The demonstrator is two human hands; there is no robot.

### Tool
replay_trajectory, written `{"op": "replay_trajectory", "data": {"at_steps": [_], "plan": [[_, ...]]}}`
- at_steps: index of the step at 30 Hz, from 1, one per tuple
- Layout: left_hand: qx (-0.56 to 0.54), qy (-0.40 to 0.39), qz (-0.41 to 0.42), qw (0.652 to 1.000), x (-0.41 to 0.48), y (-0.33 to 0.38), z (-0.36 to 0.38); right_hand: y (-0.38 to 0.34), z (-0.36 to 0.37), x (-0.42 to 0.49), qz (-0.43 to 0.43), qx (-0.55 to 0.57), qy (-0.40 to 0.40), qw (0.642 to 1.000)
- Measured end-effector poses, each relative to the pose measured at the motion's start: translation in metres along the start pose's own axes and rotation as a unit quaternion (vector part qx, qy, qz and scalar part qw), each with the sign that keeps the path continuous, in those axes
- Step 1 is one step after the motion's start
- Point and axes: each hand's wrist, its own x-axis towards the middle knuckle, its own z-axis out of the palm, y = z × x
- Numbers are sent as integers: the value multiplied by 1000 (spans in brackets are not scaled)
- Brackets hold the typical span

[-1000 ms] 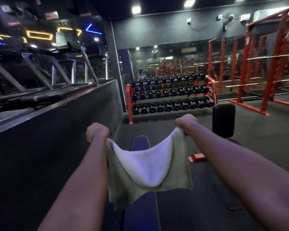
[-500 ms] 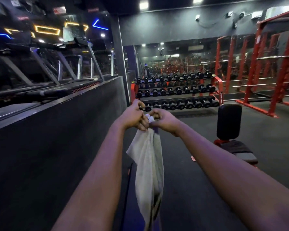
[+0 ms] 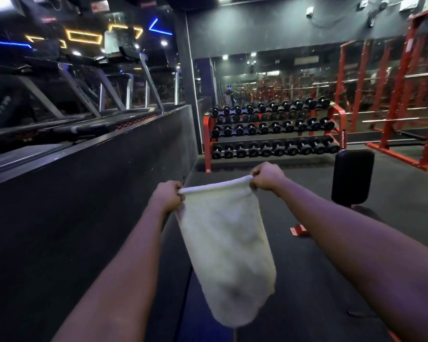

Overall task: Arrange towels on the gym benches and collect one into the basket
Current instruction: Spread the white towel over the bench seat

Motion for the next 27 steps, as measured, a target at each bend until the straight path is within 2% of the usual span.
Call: {"op": "replay_trajectory", "data": {"at_steps": [3,6,9,12,15,18,22,24,27], "plan": [[-38,101,-34,994,6,5,15,17,32,14,41,141,15,989],[-97,165,-28,981,10,0,28,23,49,20,-16,161,45,986],[-93,165,-37,981,6,-12,44,35,64,21,-67,200,46,976],[-82,143,-42,985,-14,-29,60,51,91,14,-74,233,32,969],[-71,67,-89,991,-44,-50,81,71,128,-2,-56,202,-26,977],[-29,-42,-152,987,-75,-76,111,95,175,-28,-15,145,-151,978],[5,-205,-178,962,-103,-120,167,134,245,-66,75,105,-312,941],[-17,-268,-202,942,-114,-142,193,152,272,-82,95,77,-384,915],[-24,-350,-211,912,-108,-183,243,176,327,-84,155,73,-450,876]]}}
